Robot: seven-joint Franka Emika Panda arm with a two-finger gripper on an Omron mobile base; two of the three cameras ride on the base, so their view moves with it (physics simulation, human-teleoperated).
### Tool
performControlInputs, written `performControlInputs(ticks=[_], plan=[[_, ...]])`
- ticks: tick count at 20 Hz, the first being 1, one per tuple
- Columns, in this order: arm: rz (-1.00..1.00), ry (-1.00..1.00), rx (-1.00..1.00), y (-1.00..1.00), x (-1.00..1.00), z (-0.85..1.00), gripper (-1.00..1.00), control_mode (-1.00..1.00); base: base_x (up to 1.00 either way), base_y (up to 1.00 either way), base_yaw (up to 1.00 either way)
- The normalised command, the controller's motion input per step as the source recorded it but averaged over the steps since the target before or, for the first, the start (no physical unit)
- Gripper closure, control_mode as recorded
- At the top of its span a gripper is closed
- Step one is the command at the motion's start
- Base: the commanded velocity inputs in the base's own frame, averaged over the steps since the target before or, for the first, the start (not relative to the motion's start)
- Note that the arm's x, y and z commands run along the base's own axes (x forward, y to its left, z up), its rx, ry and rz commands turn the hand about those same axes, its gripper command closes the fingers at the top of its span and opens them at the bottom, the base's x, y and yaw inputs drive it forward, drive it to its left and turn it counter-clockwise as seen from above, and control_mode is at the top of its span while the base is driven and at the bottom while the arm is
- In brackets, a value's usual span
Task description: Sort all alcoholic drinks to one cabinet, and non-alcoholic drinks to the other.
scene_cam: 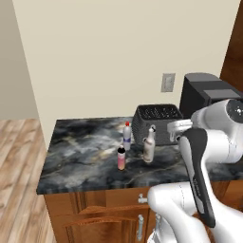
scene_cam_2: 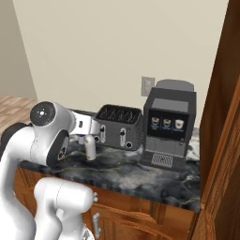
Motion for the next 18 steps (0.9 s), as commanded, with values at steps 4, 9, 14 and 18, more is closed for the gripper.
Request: performControlInputs(ticks=[4, 9, 14, 18], plan=[[0.03, 0.07, 0.0, 0.04, -0.03, -0.61, -1.0, -1.0, 0.0, 0.0, 0.0], [0.02, 0.13, 0.0, 0.13, 0.03, -0.57, -1.0, -1.0, 0.0, 0.0, 0.0], [0.01, 0.18, 0.0, 0.31, 0.0, -0.5, -1.0, -1.0, 0.0, 0.0, 0.0], [0.0, 0.2, 0.0, 0.39, 0.0, -0.29, -1.0, -1.0, 0.0, 0.0, 0.0]])
